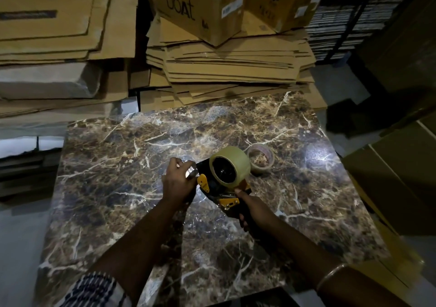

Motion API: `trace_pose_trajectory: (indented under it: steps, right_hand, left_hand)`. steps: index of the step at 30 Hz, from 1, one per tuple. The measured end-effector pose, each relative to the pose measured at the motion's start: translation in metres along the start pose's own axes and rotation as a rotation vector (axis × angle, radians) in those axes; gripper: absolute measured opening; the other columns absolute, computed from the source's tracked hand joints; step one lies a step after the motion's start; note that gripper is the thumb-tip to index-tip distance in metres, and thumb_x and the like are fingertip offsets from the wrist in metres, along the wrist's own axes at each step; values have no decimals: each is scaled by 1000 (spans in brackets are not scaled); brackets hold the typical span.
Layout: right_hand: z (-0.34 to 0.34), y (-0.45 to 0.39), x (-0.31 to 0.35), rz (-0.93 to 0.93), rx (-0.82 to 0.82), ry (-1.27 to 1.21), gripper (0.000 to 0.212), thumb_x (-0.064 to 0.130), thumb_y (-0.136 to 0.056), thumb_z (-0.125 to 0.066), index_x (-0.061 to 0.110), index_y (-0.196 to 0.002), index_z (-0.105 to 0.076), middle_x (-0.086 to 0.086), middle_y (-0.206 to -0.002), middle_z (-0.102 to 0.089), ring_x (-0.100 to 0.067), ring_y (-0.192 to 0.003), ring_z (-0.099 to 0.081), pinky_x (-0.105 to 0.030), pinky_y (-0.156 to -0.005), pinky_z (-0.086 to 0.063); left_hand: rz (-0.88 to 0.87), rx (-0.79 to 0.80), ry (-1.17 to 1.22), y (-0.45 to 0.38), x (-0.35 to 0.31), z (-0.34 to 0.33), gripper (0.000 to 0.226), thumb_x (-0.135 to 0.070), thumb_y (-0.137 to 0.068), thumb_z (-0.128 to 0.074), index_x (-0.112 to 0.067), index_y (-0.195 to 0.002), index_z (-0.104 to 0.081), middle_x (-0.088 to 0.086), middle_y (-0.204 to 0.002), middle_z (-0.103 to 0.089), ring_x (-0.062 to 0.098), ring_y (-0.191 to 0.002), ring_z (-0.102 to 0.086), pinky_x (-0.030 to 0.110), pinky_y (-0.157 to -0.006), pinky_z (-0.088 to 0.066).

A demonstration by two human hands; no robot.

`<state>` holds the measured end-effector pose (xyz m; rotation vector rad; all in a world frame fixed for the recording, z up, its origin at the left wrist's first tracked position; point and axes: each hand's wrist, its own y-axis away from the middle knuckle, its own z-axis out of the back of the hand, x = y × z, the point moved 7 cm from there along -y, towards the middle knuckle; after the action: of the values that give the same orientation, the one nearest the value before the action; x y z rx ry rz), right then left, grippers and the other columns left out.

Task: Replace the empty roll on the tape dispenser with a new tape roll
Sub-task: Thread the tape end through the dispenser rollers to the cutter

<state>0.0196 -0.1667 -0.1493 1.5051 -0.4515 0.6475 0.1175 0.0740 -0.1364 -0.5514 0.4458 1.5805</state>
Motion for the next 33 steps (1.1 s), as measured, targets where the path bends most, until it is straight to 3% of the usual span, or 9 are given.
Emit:
trace_pose_trajectory:
  steps: [5, 9, 15, 18, 21, 25, 27, 30, 33]
  right_hand:
    - [-7, 8, 11, -90, 176, -58, 64, 57, -97, -52, -5, -87, -67, -17, -65, -59, -28, -51, -55, -27, -49, -44]
    - [-3, 9, 8, -91, 172, 44, 68, 65, -93, -54, 6, -60, -60, -10, -52, -50, -25, -42, -45, -27, -44, -36]
    - [-5, 1, 7, -38, 159, 99, 67, 67, -90, -56, 13, -51, -52, -9, -49, -42, -21, -40, -37, -27, -46, -31]
    - [-4, 0, 5, -39, 175, 93, 68, 69, -91, -51, 13, -52, -52, -9, -48, -42, -22, -40, -36, -28, -47, -30]
    - [-4, -1, 3, -50, 170, 81, 71, 71, -93, -47, 9, -58, -53, -8, -49, -42, -22, -40, -35, -28, -48, -29]
    - [-7, -10, -6, -84, 162, 59, 88, 91, -74, -44, 8, -94, -67, -4, -54, -46, -18, -44, -35, -29, -49, -26]
    - [-10, -12, -9, -69, 185, 42, 99, 100, -67, -36, 11, -96, -70, -3, -57, -48, -17, -46, -35, -29, -49, -25]
    - [-14, -3, -1, -23, 218, 53, 98, 99, -73, -25, 17, -90, -75, -3, -58, -49, -15, -47, -34, -29, -48, -24]
    - [-14, 0, 6, 12, 196, 117, 102, 98, -73, -24, 9, -90, -72, -2, -55, -48, -15, -45, -34, -26, -48, -24]
  left_hand:
    - [-146, 44, -47, 3, 2, -10, 8, -25, -78, -75, -20, -83, -79, 1, -80, -60, 24, -70, -59, 29, -61, -39]
    - [-18, -71, 82, 6, 0, -3, 6, -16, -74, -73, -16, -80, -75, 2, -82, -60, 23, -69, -59, 33, -62, -50]
    - [168, -140, 332, 8, 1, 5, 25, 0, -69, -71, -23, -76, -67, 7, -86, -55, 26, -74, -54, 39, -69, -49]
    - [-20, -42, 143, 7, -6, 4, 23, 2, -71, -66, -20, -65, -71, 2, -78, -61, 22, -70, -58, 31, -63, -45]
    - [-117, 49, -22, 6, -3, -4, 20, -10, -74, -59, -17, -72, -77, -1, -85, -69, 25, -73, -64, 32, -64, -49]
    - [-162, 75, -55, 11, 3, -5, 20, -26, -80, -60, -19, -84, -78, -1, -101, -73, 28, -83, -66, 39, -73, -52]
    - [-193, 67, -73, 20, -3, -3, 31, -37, -83, -53, -20, -84, -79, 0, -108, -73, 29, -88, -63, 40, -78, -48]
    - [-174, 27, -80, 23, -8, -1, 27, -28, -78, -55, -19, -80, -80, 2, -109, -74, 33, -85, -61, 38, -74, -47]
    - [-142, 65, -87, 20, 2, -6, 19, -19, -73, -62, -22, -79, -80, -2, -109, -72, 34, -85, -62, 37, -75, -49]
